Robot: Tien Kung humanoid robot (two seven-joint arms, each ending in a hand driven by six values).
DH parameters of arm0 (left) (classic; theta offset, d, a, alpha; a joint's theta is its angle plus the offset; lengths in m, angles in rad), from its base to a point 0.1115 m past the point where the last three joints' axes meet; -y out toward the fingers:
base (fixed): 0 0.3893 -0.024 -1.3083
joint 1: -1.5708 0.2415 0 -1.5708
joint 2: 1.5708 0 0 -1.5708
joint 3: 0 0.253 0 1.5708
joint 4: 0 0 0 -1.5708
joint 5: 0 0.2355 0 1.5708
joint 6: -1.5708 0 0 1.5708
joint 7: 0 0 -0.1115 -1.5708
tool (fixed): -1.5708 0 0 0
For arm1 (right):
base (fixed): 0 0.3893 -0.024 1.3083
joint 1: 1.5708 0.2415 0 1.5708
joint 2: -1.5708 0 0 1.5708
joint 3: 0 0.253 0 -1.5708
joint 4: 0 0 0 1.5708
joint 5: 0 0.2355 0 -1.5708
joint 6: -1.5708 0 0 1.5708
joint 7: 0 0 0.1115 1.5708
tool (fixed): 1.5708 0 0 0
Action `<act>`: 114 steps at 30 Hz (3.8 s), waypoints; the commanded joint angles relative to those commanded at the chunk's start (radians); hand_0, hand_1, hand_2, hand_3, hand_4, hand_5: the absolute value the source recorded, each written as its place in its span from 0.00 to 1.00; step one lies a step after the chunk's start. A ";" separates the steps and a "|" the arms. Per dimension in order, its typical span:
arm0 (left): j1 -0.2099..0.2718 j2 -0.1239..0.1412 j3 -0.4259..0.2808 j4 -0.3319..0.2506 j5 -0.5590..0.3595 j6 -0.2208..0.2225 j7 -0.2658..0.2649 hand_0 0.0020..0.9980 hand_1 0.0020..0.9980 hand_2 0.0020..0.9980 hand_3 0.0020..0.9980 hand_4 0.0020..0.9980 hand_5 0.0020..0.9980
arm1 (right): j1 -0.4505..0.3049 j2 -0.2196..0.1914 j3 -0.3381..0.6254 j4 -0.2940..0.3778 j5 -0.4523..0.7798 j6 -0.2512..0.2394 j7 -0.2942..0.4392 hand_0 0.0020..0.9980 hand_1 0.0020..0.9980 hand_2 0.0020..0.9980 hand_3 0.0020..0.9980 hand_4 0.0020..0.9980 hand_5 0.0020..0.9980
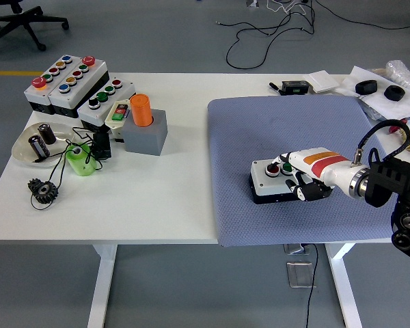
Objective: Pick up the button,place it on the desk,press the button,press the button
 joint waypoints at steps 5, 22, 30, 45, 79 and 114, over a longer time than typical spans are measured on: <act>0.000 0.000 0.002 0.000 0.001 -0.001 0.001 0.60 0.53 0.49 0.44 0.27 1.00 | -0.003 -0.001 -0.004 -0.008 0.003 0.003 -0.002 0.25 0.00 0.10 0.78 0.42 0.00; 0.000 0.000 -0.003 0.000 0.005 -0.001 -0.002 0.60 0.53 0.49 0.43 0.27 1.00 | -0.042 -0.028 0.117 0.021 0.045 0.003 0.016 0.41 0.15 0.27 0.89 0.47 0.00; 0.000 0.000 -0.002 0.001 0.005 -0.001 -0.002 0.60 0.53 0.49 0.43 0.27 1.00 | -0.086 -0.037 0.257 0.018 0.119 -0.136 0.086 0.60 0.63 0.73 1.00 0.60 0.08; 0.006 -0.002 0.000 0.000 0.008 -0.001 0.000 0.60 0.53 0.49 0.44 0.27 1.00 | -0.205 -0.029 0.459 -0.027 0.690 -0.397 0.180 0.87 0.88 0.95 0.98 0.65 0.15; 0.005 -0.008 0.002 0.001 0.008 -0.002 0.002 0.60 0.53 0.49 0.44 0.27 1.00 | -0.280 -0.026 0.578 -0.032 1.524 -0.484 0.204 0.83 0.81 0.85 0.89 0.67 0.38; 0.005 -0.009 0.007 0.002 0.007 -0.003 0.004 0.60 0.54 0.50 0.45 0.26 0.99 | -0.277 -0.026 0.575 -0.030 1.536 -0.486 0.179 0.82 0.79 0.84 0.88 0.67 0.44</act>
